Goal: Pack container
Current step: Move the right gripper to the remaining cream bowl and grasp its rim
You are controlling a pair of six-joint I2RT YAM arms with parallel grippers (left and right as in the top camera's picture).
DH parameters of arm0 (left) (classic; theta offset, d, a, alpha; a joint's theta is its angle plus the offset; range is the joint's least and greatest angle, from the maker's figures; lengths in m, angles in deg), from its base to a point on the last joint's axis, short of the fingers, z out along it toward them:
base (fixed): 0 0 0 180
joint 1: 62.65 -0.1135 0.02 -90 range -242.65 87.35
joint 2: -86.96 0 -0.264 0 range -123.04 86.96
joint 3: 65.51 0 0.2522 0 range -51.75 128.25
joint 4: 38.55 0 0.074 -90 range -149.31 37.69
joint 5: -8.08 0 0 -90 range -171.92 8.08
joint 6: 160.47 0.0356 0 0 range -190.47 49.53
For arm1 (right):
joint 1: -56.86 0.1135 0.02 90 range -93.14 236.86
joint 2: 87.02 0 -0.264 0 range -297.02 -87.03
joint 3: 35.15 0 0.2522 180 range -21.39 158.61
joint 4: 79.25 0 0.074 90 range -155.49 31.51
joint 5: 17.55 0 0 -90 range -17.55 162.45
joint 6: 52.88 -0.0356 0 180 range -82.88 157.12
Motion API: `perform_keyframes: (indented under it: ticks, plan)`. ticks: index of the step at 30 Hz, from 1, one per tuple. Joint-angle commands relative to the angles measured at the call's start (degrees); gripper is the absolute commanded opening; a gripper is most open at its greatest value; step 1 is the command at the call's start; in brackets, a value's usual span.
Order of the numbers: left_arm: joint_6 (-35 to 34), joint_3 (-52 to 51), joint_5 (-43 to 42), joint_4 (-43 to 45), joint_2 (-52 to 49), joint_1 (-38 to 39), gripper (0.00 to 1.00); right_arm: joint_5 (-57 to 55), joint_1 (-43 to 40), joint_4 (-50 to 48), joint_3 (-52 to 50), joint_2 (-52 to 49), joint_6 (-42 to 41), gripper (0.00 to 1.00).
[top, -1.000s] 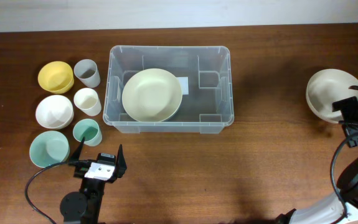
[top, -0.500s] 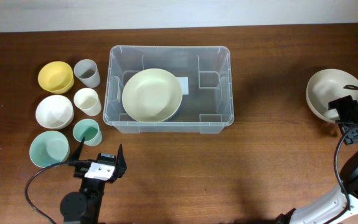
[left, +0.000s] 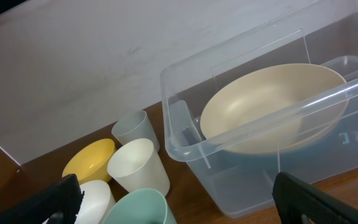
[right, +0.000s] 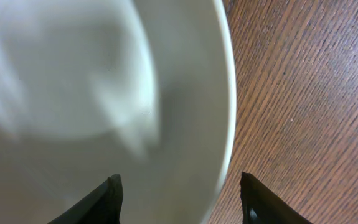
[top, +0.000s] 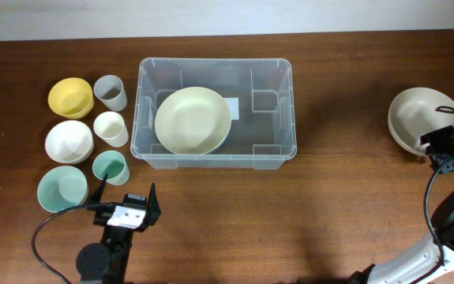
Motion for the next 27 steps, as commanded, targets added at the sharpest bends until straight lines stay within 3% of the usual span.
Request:
perform_keyframes:
  ticks: [1,12,19,27]
  plan:
    - [0.7,-0.2,-0.8,-0.2,0.2,-0.3,1.0,0.2,-0.1,-0.2,-0.3,-1.1,0.0,0.56]
    - [0.7,-0.2,-0.8,-0.2,0.2,-0.3,1.0,0.2,-0.1,-1.1,-0.3,-1.8,0.0,0.56]
    - [0.7,-0.2,-0.8,-0.2,0.2,-0.3,1.0,0.2,-0.1,-2.6,-0.3,-3.8,0.0,0.49]
    - [0.7,-0.2,-0.8,-0.2,0.2,-0.3,1.0,0.3,-0.1,-3.3,-0.2,-3.8,0.0,0.17]
